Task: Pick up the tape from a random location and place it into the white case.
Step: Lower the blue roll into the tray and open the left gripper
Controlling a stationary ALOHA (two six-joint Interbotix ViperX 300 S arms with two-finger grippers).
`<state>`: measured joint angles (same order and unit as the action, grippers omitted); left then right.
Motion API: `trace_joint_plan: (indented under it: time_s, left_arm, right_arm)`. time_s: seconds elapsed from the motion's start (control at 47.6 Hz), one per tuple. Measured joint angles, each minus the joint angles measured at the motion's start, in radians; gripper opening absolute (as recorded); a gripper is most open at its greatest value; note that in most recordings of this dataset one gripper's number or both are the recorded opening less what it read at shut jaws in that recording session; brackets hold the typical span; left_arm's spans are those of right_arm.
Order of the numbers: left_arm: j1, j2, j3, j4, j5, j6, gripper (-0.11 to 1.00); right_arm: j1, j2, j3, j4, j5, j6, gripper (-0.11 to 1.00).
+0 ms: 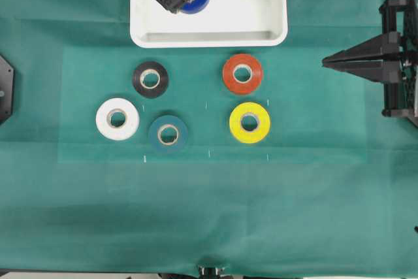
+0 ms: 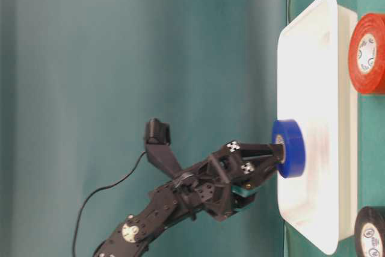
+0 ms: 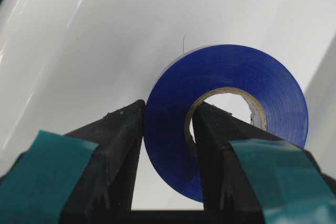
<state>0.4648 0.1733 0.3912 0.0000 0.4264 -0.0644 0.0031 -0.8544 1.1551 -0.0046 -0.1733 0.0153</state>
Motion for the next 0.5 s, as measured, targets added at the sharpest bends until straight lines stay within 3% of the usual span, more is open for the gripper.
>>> trace_joint_plan:
  time_s: [0.504]
  left_arm:
    - [0.0, 0.063, -0.002, 0.0, -0.018, 0.0, 0.26]
  right_arm:
    - [0.0, 0.0, 0.0, 0.0, 0.0, 0.0, 0.0]
